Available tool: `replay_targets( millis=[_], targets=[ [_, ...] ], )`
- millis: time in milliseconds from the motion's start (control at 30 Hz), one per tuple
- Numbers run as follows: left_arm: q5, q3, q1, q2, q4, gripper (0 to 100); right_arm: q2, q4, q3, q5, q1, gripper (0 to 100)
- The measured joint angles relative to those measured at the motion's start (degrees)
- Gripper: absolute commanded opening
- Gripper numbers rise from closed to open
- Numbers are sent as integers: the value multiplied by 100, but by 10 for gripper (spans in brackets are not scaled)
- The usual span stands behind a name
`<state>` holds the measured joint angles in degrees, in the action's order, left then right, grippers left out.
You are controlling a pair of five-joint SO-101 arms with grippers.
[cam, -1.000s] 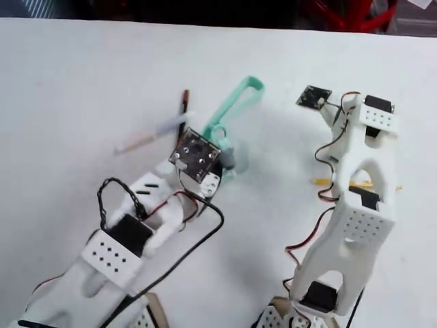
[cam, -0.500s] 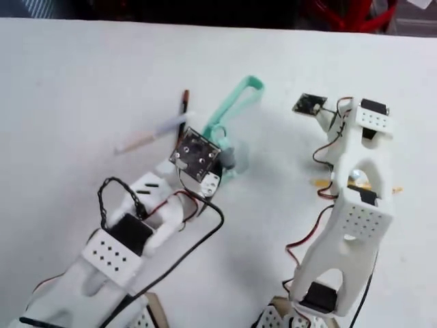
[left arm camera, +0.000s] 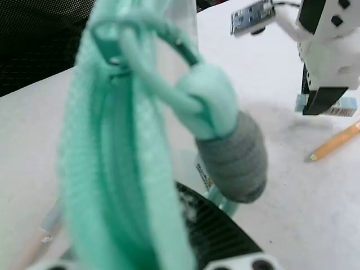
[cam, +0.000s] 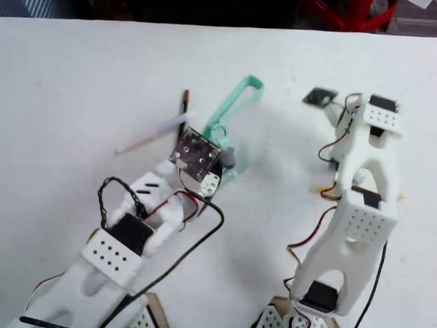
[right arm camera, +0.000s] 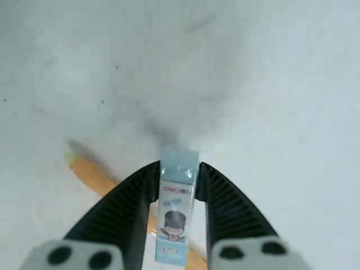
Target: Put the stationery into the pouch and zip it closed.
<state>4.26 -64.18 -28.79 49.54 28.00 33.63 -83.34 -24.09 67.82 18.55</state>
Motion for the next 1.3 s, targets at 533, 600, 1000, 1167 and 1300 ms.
replay_targets(
  millis=[533,600,1000,1167,1300],
  targets=[
    [0,-9,0,0,0,24,-4651,-475,-79,-3851,-1978,18],
    [0,-9,0,0,0,24,-4888,-334,-79,-4264,-2259,18],
    [0,-167,0,0,-220,24,-5591,949,352,-6505,-3508,18],
    [0,-220,0,0,-264,24,-6277,2752,2066,-6629,-3578,17],
    [0,-220,0,0,-264,24,-6664,3745,3332,-6558,-3754,17]
  ],
)
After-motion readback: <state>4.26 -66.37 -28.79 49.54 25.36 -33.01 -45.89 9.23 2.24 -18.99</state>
